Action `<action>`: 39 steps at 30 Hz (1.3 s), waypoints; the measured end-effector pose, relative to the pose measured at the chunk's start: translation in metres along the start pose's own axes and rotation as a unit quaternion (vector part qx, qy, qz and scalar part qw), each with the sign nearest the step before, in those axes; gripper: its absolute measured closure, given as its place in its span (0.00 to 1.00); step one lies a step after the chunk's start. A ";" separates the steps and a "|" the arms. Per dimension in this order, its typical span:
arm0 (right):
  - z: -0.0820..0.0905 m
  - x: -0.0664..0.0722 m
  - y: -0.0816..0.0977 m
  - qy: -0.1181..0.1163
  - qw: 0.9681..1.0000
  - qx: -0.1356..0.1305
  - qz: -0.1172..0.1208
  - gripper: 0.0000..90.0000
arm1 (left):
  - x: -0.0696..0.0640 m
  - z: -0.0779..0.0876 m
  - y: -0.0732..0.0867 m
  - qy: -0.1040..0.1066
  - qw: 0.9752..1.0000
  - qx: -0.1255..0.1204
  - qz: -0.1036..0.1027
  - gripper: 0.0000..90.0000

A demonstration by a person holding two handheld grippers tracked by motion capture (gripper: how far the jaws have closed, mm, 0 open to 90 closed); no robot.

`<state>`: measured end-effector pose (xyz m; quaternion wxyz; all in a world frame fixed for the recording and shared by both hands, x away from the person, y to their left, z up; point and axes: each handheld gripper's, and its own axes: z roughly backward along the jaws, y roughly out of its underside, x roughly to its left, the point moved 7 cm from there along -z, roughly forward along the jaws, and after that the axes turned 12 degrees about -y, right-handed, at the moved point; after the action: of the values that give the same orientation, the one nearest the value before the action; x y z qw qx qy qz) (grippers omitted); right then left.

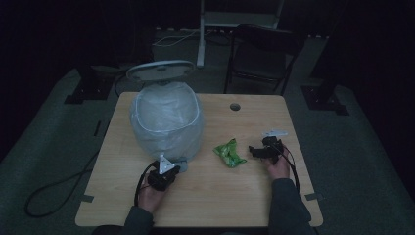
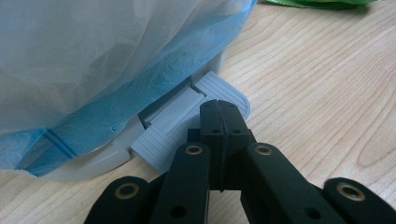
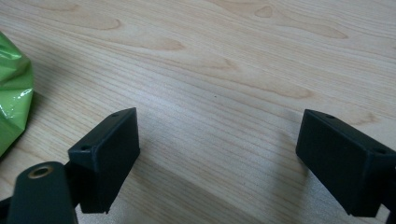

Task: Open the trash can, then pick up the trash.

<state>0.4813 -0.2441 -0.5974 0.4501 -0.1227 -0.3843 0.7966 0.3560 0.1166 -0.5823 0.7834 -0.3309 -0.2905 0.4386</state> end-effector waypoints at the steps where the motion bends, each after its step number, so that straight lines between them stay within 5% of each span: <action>1: 0.000 0.000 0.000 0.000 1.000 0.000 0.000 0.14 | 0.000 0.000 0.000 0.000 1.000 0.000 0.000 1.00; 16: 0.000 0.000 0.000 0.004 1.000 -0.001 -0.003 0.14 | 0.001 0.000 0.001 0.003 1.000 -0.002 0.007 1.00; 18: 0.002 0.001 0.001 0.012 1.000 -0.002 -0.012 0.20 | 0.000 0.000 0.001 0.002 1.000 -0.002 0.007 1.00; 21: 0.009 0.003 0.002 0.024 0.999 0.002 -0.026 0.42 | 0.000 0.000 0.001 0.002 1.000 -0.002 0.008 1.00; 25: 0.016 0.006 0.005 0.028 0.999 0.008 -0.036 0.53 | 0.001 0.000 0.001 0.002 1.000 -0.003 0.008 1.00; 32: 0.034 0.026 0.004 -0.029 0.998 -0.010 -0.059 0.56 | 0.000 0.000 0.001 0.002 1.000 -0.003 0.006 1.00; 39: 0.050 0.057 -0.005 -0.069 0.996 -0.030 -0.038 0.55 | 0.001 0.000 0.001 0.003 1.000 -0.002 0.006 1.00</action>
<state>0.4250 -0.2213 -0.5518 0.4489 -0.0658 -0.4423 0.7737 0.3560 0.1173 -0.5826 0.7811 -0.3356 -0.2874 0.4412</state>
